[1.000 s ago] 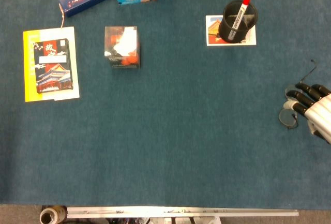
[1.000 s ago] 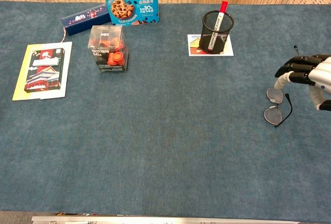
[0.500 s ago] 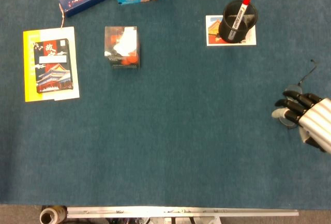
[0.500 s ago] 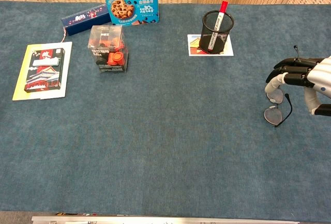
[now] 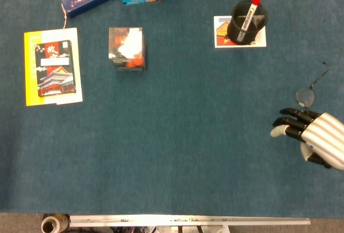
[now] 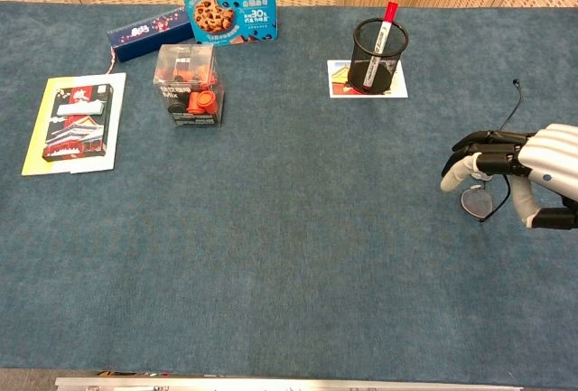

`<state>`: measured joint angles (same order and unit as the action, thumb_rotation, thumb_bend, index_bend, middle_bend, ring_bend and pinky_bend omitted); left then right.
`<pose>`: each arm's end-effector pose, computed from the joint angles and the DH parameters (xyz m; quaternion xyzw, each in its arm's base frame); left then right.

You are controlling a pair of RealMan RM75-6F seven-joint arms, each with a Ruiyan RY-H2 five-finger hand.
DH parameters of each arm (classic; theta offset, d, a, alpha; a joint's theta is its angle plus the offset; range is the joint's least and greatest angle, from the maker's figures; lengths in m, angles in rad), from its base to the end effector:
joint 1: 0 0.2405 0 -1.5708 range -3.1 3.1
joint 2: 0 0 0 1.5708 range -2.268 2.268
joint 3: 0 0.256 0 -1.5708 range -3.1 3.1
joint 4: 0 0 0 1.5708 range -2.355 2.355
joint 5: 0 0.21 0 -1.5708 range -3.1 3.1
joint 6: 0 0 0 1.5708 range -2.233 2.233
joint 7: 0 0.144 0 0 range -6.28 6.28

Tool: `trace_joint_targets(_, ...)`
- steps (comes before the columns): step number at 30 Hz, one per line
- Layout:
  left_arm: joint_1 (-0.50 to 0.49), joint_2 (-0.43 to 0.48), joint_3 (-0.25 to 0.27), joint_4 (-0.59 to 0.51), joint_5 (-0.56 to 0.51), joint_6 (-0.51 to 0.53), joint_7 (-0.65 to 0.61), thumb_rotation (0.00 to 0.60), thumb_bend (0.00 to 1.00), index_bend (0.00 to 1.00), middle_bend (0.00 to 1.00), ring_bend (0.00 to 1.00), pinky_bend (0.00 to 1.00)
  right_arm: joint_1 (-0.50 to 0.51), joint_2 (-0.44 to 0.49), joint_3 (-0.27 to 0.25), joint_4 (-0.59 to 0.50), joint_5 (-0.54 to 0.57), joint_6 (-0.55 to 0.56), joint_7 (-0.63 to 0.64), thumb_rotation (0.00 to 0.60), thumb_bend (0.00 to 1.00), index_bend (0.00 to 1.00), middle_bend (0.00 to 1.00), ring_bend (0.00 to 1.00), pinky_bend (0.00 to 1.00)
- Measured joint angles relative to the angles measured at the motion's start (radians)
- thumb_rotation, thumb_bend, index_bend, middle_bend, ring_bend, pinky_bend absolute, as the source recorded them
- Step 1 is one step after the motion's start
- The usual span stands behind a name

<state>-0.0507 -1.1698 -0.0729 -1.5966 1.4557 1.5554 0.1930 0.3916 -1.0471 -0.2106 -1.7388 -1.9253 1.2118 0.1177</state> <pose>-0.3161 0.1744 0.1591 -0.5830 -0.3360 -0.3474 0.6531 -0.2306 -0.1727 0.0898 0.8154 -0.3648 0.3601 0.2690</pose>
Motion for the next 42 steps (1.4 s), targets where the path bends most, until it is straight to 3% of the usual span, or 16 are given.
trace_joint_targets(16,-0.001,0.001,-0.003,-0.002,-0.001,0.001,0.001,0.6,0.52,0.45,0.52,0.5,0.63,0.005,0.023,-0.046,-0.013,0.006,-0.042,0.039,0.6,1.0,0.36,0.32,0.17,0.38)
trace_joint_targets(42,-0.003,0.002,-0.003,-0.003,-0.004,-0.003,0.003,0.6,0.52,0.45,0.52,0.5,0.63,-0.011,0.018,-0.039,0.016,0.053,-0.054,0.014,0.6,1.0,0.36,0.32,0.17,0.38)
